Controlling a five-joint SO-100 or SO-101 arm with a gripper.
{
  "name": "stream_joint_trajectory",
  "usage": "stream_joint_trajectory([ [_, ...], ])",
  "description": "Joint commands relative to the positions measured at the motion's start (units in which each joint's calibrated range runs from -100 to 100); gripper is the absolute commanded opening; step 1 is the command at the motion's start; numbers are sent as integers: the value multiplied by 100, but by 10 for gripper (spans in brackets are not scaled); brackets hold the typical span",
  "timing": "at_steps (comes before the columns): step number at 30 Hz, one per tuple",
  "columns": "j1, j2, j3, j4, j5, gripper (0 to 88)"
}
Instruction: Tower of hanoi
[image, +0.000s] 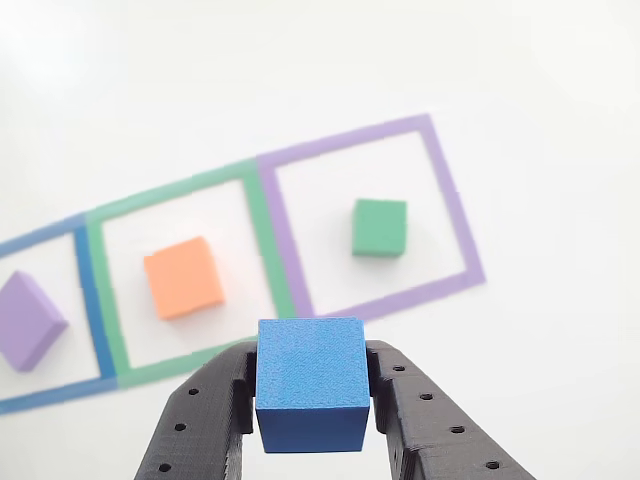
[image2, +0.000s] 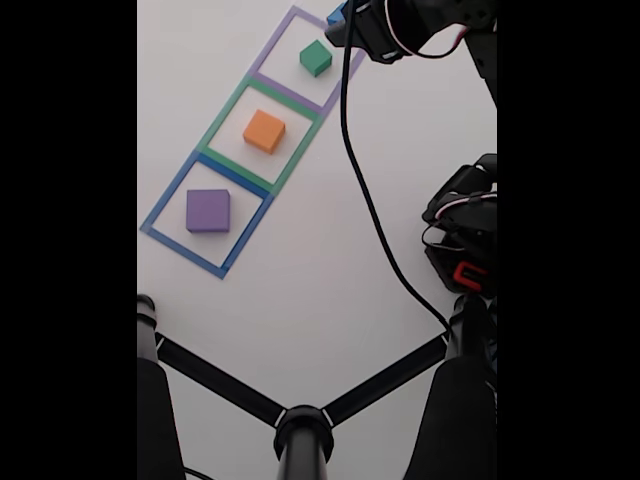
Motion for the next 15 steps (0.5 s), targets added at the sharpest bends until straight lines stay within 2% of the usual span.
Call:
stream_joint_trajectory([
  [1,461,-89,278,-357,99,48],
  [6,674,-521,1795,-1515,99,49],
  [15,1017,-1050,5521,-5796,99,56],
])
